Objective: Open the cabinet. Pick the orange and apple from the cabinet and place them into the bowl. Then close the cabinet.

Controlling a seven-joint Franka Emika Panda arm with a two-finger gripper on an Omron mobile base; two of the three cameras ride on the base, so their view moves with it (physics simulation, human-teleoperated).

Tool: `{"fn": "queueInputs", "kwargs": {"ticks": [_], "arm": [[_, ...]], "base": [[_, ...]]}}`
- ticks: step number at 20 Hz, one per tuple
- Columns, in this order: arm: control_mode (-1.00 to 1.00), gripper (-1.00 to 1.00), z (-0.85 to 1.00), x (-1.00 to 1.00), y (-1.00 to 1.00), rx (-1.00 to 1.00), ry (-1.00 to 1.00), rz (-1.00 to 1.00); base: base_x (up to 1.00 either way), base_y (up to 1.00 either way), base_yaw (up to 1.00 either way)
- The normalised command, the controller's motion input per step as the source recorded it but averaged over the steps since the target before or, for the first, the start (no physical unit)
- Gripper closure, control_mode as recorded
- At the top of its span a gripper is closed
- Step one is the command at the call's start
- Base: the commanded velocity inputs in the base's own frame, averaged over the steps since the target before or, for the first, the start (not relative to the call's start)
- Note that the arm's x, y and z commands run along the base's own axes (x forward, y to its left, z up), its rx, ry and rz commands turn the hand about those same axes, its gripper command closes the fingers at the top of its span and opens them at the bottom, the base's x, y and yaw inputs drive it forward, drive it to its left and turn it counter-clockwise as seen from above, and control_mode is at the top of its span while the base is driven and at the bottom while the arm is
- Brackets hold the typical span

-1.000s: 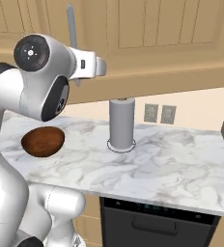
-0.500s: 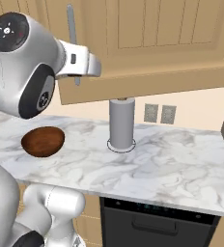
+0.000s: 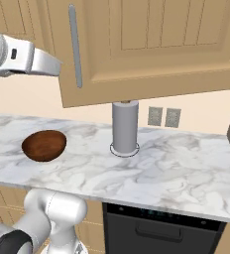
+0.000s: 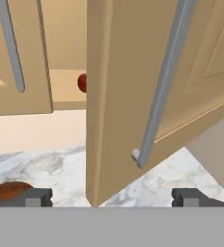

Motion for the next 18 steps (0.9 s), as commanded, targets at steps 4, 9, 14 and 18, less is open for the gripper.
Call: {"fn": "queueInputs", "kwargs": {"ticks": [4, 9, 14, 18], "arm": [[-1.00, -1.00, 0.00, 0.13, 0.42, -0.08, 0.00, -0.30], [-1.00, -1.00, -0.10, 0.48, 0.20, -0.10, 0.02, -0.29], [-1.00, -1.00, -0.27, 0.42, 0.35, -0.17, 0.00, -0.24], [-1.00, -1.00, -0.19, 0.28, 0.14, -0.16, 0.00, -0.22]], "base": [[0.00, 0.00, 0.00], [0.00, 0.00, 0.00], [0.00, 0.00, 0.00], [0.00, 0.00, 0.00]]}}
